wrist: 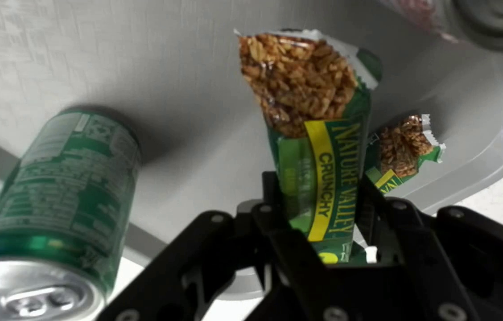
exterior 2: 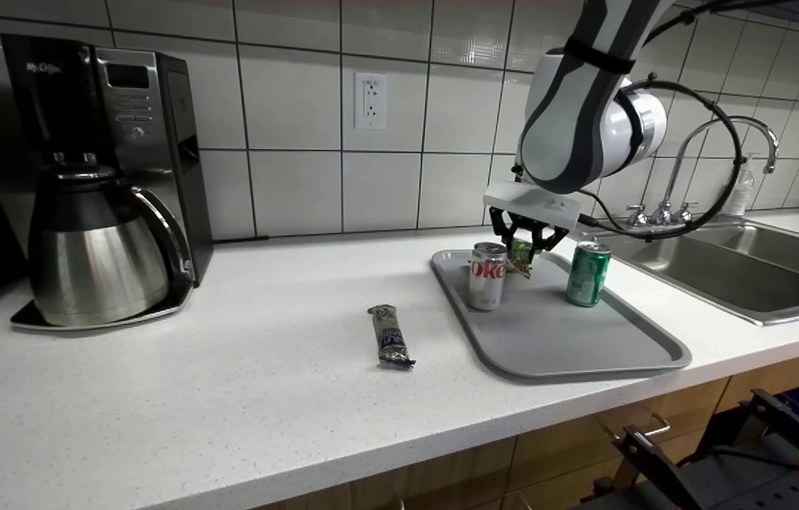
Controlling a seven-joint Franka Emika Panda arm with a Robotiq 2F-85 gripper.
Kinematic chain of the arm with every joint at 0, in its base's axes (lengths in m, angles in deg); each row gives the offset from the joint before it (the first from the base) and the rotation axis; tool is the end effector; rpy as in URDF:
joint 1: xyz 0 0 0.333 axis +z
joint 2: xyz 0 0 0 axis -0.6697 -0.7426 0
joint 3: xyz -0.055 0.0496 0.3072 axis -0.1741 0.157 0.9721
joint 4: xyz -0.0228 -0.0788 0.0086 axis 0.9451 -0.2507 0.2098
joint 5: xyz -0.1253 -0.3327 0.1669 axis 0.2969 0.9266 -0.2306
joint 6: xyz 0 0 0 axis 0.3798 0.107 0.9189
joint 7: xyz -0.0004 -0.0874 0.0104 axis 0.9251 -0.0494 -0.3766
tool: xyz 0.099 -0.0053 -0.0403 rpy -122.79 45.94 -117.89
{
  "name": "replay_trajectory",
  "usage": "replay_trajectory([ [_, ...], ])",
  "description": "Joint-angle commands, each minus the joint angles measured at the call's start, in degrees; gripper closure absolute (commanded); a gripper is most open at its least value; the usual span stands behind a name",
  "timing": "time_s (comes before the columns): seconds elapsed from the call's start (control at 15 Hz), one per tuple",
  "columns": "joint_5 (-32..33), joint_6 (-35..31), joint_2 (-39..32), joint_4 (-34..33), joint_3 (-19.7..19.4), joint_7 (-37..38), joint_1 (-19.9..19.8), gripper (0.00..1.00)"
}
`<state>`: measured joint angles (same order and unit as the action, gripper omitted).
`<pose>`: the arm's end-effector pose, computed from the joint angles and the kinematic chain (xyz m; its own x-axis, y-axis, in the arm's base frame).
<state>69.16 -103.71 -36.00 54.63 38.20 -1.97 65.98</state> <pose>0.5254 -0.0035 0.2000 0.6694 -0.6618 0.3375 -0.6769 -0.7306 -0.0900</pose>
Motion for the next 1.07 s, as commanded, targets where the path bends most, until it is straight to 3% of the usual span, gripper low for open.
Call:
replay_trajectory([
  [0.0, -1.24, -0.01, 1.73, -0.71, 0.02, -3.79, -0.24, 0.83],
  [1.0, -5.02, -0.68, 0.2, -5.99, 3.66, -12.36, -5.21, 0.83],
])
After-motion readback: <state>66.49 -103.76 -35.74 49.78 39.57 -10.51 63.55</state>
